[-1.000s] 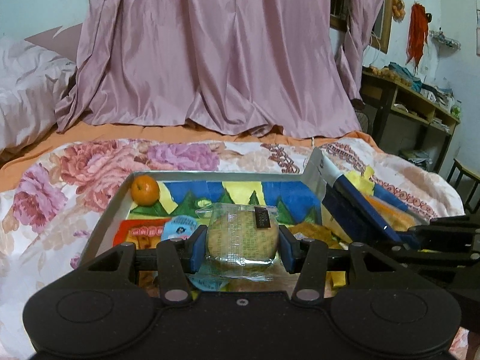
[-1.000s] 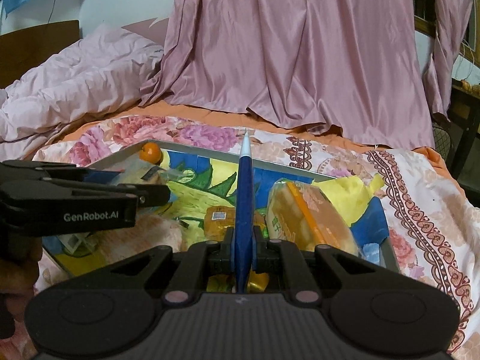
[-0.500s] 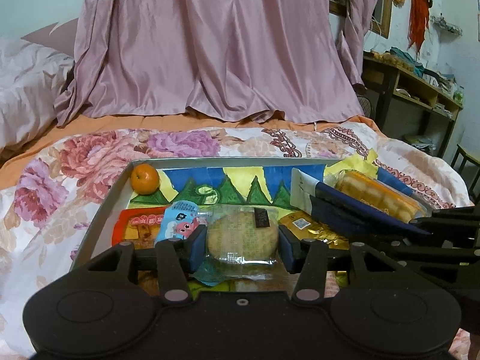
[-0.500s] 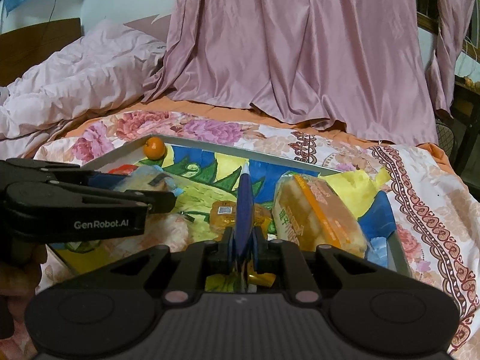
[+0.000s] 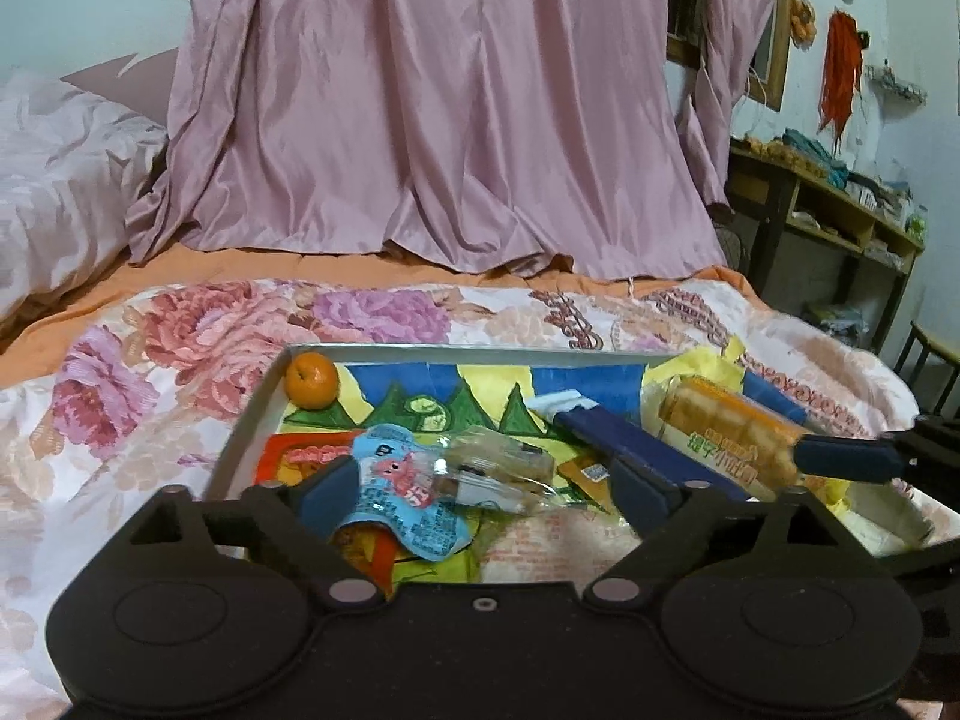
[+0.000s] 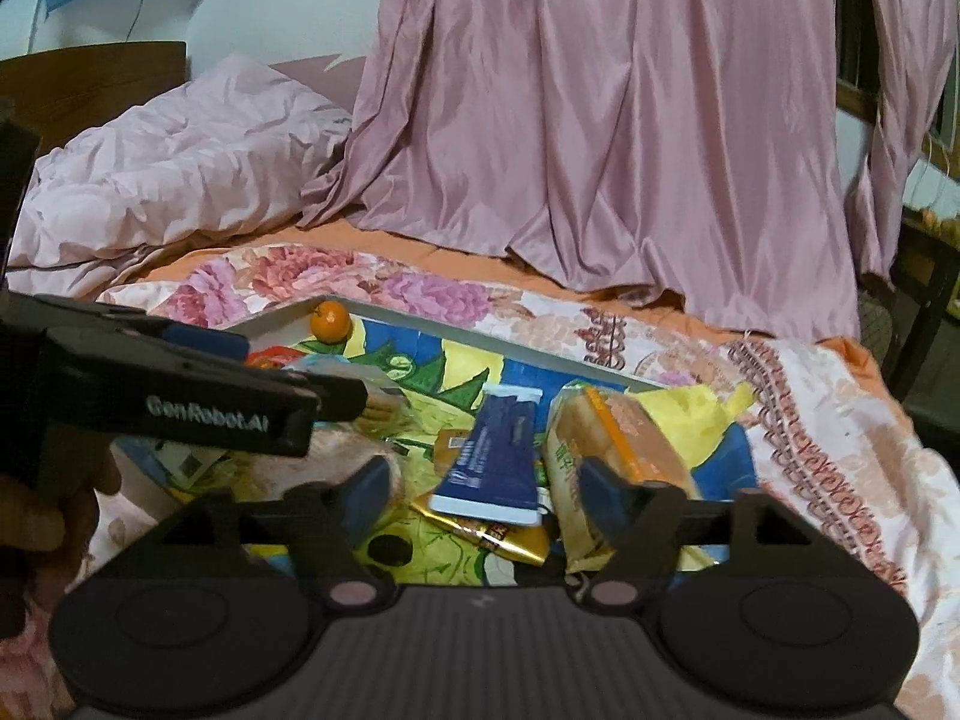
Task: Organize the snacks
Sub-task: 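Lower the blue stick packet into the tray with the right tool while the left tool releases the cake, then withdraw both tools from the tray toward the remaining packets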
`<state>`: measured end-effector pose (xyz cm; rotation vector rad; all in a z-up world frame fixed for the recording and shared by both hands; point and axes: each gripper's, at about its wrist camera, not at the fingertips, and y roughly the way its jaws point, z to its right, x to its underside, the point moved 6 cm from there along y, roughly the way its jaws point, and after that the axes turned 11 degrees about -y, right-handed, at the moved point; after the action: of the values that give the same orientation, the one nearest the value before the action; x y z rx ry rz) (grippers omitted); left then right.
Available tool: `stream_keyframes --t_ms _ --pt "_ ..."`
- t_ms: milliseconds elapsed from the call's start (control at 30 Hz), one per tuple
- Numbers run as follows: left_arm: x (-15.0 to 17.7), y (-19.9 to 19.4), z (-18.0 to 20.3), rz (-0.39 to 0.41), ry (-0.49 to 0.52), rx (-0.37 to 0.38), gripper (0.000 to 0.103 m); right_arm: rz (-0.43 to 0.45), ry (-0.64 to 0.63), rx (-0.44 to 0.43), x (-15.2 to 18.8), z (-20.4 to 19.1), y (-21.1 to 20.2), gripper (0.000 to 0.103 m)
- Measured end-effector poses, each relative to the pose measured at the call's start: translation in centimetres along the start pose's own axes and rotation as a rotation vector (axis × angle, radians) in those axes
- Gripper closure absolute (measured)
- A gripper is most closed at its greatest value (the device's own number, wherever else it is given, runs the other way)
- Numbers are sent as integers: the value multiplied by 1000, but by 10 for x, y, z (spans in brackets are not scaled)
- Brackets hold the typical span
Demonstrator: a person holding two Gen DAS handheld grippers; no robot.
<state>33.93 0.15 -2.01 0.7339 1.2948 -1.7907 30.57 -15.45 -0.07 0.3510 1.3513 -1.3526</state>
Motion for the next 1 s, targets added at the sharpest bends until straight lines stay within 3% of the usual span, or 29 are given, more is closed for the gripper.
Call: stream_keyframes --t_ms 33,233,500,600,767,900,1000 --pt "-1 -4 -1 11 -7 5 1 9 -1 -1 0 0 -3 17" --pt "-10 -36 -6 52 -21 25 1 64 21 -27 -1 -5 -35 2" --pt "-9 -106 -16 139 -13 49 1 112 94 -80 5 -14 -79 0" --pt "11 -131 -24 137 10 42 1 112 107 -88 16 -17 -95 0" --pt "67 -157 -38 68 17 16 1 78 173 -88 47 -19 -116 0" --pt "113 -159 -40 -18 -8 22 1 38 255 -95 72 -18 -129 0" --pt "137 -149 -32 -79 44 41 1 28 269 -94 81 -19 -138 0"
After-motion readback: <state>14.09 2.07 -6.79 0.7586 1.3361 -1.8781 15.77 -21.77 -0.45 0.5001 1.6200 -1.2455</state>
